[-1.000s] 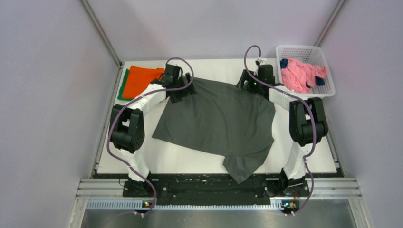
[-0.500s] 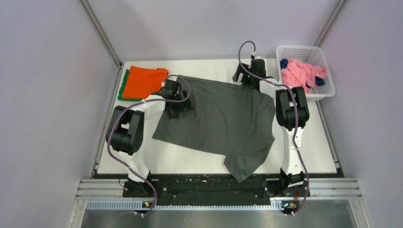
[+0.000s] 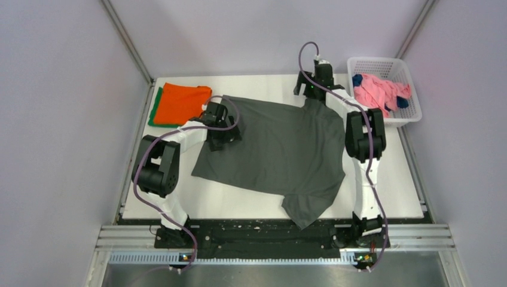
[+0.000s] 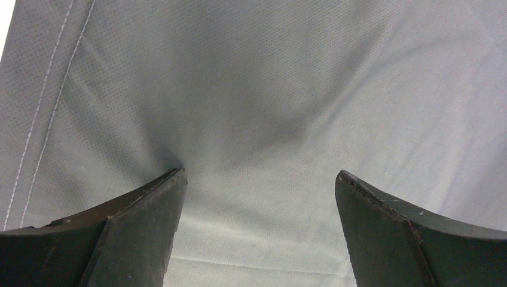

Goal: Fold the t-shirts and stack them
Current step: Flatten out the tshirt

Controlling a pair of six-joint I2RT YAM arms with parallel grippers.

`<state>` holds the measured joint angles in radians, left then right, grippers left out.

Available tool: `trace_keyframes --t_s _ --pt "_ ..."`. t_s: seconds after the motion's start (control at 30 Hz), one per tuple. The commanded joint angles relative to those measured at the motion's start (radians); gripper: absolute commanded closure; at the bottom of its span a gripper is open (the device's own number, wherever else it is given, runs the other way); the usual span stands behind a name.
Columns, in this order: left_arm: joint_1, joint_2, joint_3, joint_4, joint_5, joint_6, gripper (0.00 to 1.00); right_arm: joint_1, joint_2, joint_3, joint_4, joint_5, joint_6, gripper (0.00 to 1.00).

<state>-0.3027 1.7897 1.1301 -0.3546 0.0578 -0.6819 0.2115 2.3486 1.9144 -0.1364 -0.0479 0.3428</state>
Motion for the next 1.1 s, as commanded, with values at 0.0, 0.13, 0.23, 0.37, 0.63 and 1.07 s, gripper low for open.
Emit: trace_keyframes --t_s 0.0,0.13,0.23,0.37,0.63,1.07 --pt "-0.008 -0.093 -0.017 -0.060 -0.046 -0.001 0.01 0.033 -0.356 -0.280 -0.099 0.109 -0.019 0.05" --pt "-0.012 -0.171 -0.046 -0.099 -0.150 0.002 0.01 0.039 -0.560 -0.600 -0.126 0.186 0.016 0.05" --pt "-0.011 -0.188 -0.057 -0.158 -0.250 0.000 0.01 0.043 -0.636 -0.738 -0.139 0.213 0.016 0.05" --pt "-0.012 -0.164 -0.079 -0.176 -0.269 -0.012 0.01 0.046 -0.611 -0.759 -0.176 0.217 -0.023 0.05" --pt "-0.012 -0.115 -0.128 -0.135 -0.216 -0.033 0.01 0.045 -0.378 -0.560 -0.219 0.208 -0.049 0.05" --pt "-0.026 -0.269 -0.223 -0.168 -0.257 -0.104 0.01 0.021 -0.076 -0.133 -0.378 0.183 -0.118 0.04"
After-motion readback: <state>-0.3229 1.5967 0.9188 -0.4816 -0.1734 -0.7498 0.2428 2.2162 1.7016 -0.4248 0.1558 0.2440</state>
